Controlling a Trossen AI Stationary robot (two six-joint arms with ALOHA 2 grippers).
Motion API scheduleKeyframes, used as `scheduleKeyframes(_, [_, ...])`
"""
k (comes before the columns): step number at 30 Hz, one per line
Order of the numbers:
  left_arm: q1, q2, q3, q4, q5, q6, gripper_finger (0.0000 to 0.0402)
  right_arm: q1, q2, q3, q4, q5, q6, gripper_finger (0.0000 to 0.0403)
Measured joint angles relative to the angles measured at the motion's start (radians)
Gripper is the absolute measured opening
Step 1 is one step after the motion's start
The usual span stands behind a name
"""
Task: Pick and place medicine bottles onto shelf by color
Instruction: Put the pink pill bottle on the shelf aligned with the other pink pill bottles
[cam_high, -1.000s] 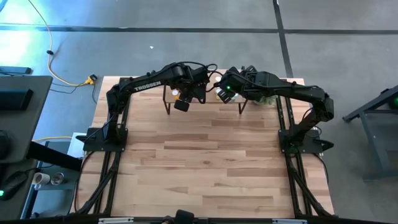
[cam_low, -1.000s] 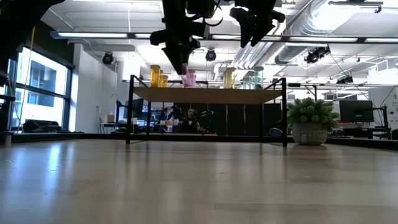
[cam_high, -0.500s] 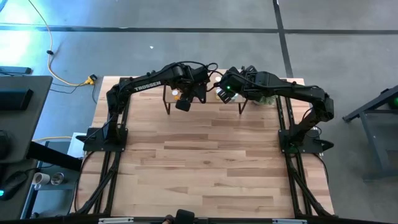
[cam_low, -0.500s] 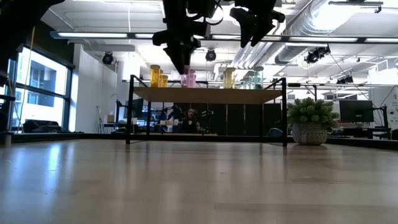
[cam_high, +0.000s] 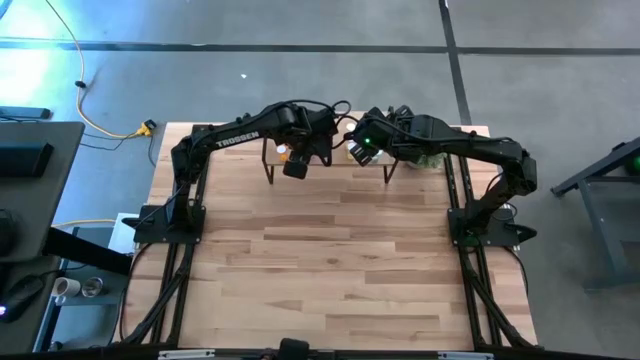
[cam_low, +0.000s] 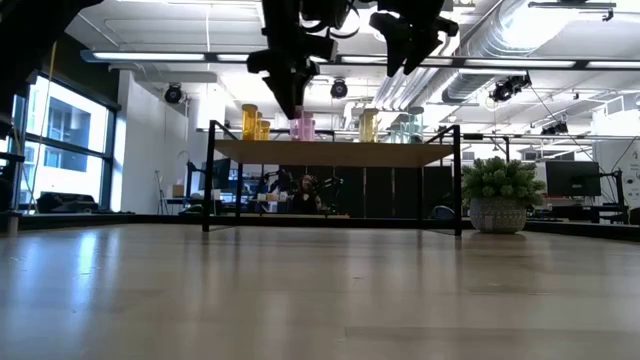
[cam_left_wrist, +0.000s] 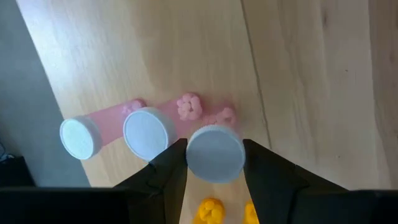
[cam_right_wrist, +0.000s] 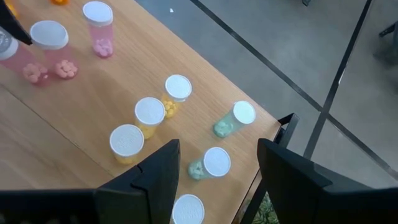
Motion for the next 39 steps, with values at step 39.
scheduleKeyframes(39, [-0.017,0.000,0.047,-0.035,-0.097,-0.059,0.0142,0.000,0.000,0.000,-0.035,-0.031,0.001,0.0206])
